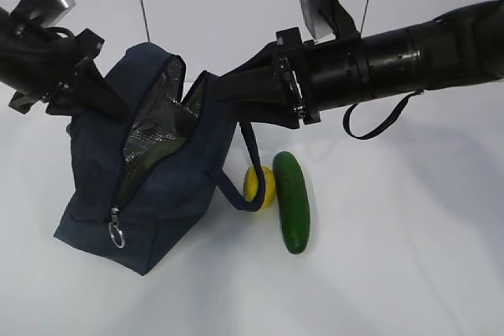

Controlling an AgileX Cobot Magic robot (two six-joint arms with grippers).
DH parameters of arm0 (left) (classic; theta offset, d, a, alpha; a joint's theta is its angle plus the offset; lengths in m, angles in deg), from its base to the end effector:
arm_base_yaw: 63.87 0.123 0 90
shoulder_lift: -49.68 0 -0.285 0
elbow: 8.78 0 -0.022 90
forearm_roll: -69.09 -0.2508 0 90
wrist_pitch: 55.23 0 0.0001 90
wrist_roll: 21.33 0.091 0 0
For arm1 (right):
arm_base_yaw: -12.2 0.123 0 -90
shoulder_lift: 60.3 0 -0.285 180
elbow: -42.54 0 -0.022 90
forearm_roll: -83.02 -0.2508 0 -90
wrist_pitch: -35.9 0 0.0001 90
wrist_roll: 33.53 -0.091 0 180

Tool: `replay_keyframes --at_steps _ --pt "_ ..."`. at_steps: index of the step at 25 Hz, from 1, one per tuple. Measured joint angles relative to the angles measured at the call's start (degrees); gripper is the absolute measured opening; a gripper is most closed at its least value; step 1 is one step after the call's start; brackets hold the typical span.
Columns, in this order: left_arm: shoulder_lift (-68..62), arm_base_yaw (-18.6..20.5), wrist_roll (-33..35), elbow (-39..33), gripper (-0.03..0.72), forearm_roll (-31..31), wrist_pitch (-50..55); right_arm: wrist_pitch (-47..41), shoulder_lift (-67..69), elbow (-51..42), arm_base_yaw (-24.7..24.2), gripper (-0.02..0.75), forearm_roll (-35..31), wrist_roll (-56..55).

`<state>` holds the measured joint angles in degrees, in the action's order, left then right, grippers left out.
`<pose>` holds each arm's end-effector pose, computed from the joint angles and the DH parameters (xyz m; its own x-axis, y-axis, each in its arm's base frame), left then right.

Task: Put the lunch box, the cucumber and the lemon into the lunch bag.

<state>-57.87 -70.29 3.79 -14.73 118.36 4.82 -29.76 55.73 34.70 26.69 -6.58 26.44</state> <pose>0.3369 -0.0981 0.2496 -0.9666 0.0428 -0.2527 0.2021 0.7334 -0.6491 0.3436 0.1745 0.2363 -0.8846 -0.0218 -0.4659 -0.4556 0.2544 0.8531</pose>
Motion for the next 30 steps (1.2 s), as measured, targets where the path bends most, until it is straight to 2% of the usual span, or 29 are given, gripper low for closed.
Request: replay_keyframes --at_steps 5,9,13,20,25,30 --pt "0.0 0.91 -2.07 0.0 0.008 -4.86 0.49 -1.47 -2.98 2.45 0.0 0.377 11.35 -0.29" --pt "0.0 0.91 -4.14 0.0 0.008 -8.64 0.98 -2.12 -4.0 5.63 0.0 0.376 27.14 -6.91" --pt "0.0 0.91 -4.92 0.0 0.008 -9.58 1.1 -2.95 -4.0 9.37 0.0 0.375 42.68 -17.57" --pt "0.0 0.91 -5.77 0.09 0.008 -11.68 1.75 -3.54 -4.0 13.5 0.25 0.375 56.39 -36.18" --pt "0.0 0.91 -6.39 0.09 0.008 -12.99 1.98 -4.01 -4.0 15.59 1.57 0.375 70.72 -50.38" --pt "0.0 0.91 -6.73 0.09 0.008 -13.96 2.87 -4.09 -4.0 15.71 1.85 0.375 71.86 -52.15"
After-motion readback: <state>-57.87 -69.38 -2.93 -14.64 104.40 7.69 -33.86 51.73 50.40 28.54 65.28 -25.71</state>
